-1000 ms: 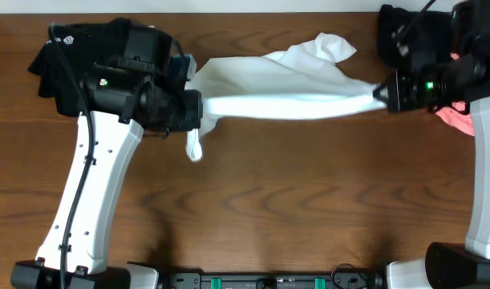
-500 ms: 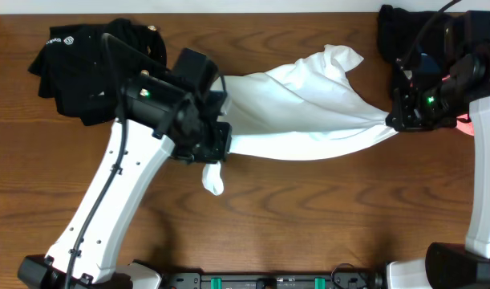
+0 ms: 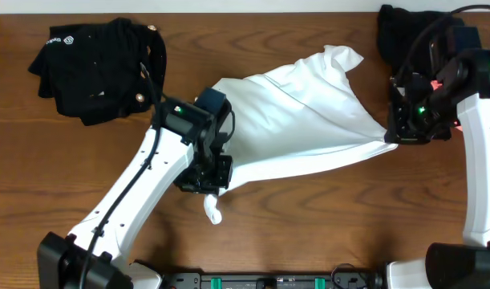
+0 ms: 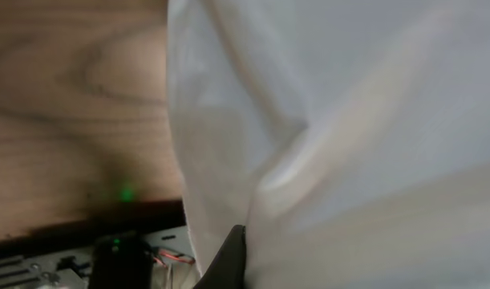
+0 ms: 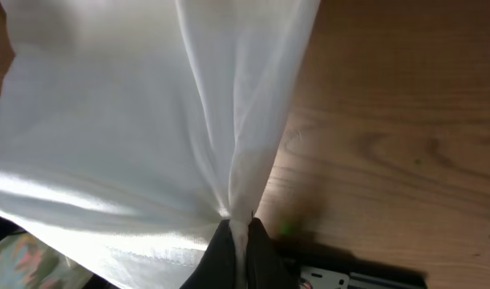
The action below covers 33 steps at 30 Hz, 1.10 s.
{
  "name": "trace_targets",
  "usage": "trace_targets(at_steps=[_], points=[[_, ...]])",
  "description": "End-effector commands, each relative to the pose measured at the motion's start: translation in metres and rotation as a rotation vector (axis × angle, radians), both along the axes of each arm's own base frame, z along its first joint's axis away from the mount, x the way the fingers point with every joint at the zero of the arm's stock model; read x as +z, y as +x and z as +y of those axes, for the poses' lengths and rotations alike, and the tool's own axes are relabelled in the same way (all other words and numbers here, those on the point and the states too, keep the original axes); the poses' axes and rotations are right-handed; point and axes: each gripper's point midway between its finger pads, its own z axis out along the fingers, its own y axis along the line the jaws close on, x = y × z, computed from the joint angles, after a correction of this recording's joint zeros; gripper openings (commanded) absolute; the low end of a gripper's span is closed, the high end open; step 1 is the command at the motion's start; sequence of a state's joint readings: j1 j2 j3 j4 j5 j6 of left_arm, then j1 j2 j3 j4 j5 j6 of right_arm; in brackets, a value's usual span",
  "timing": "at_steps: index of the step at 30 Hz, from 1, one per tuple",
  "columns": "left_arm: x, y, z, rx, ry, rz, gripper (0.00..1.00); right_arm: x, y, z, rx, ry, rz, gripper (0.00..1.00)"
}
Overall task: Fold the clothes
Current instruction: 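Lower the stretched t-shirt onto the table center with both grippers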
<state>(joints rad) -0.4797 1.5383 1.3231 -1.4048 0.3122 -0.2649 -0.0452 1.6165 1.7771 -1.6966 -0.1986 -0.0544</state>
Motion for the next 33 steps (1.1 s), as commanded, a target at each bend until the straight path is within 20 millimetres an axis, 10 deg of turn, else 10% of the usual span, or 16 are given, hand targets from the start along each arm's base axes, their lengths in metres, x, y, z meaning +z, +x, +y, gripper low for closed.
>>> trace_targets(at_steps=[1, 5, 12, 23, 33], points=[[-0.003, -0.007, -0.001, 0.015, -0.005, 0.03, 0.06, 0.0, -0.005, -0.013, -0.03, -0.055, -0.001, 0.01], [-0.004, -0.009, -0.005, -0.005, -0.005, 0.029, 0.07, -0.001, -0.005, -0.016, -0.03, -0.071, 0.002, 0.02], [-0.004, -0.016, -0.016, -0.062, -0.011, 0.018, 0.41, -0.001, -0.005, -0.016, -0.03, -0.072, 0.002, 0.18], [-0.006, -0.014, -0.025, -0.083, -0.021, -0.009, 0.43, -0.001, -0.005, -0.017, -0.03, -0.079, 0.002, 0.21], [-0.005, 0.093, -0.028, -0.046, 0.044, -0.482, 0.72, 0.011, 0.049, 0.027, 0.097, 0.062, -0.243, 0.38]])
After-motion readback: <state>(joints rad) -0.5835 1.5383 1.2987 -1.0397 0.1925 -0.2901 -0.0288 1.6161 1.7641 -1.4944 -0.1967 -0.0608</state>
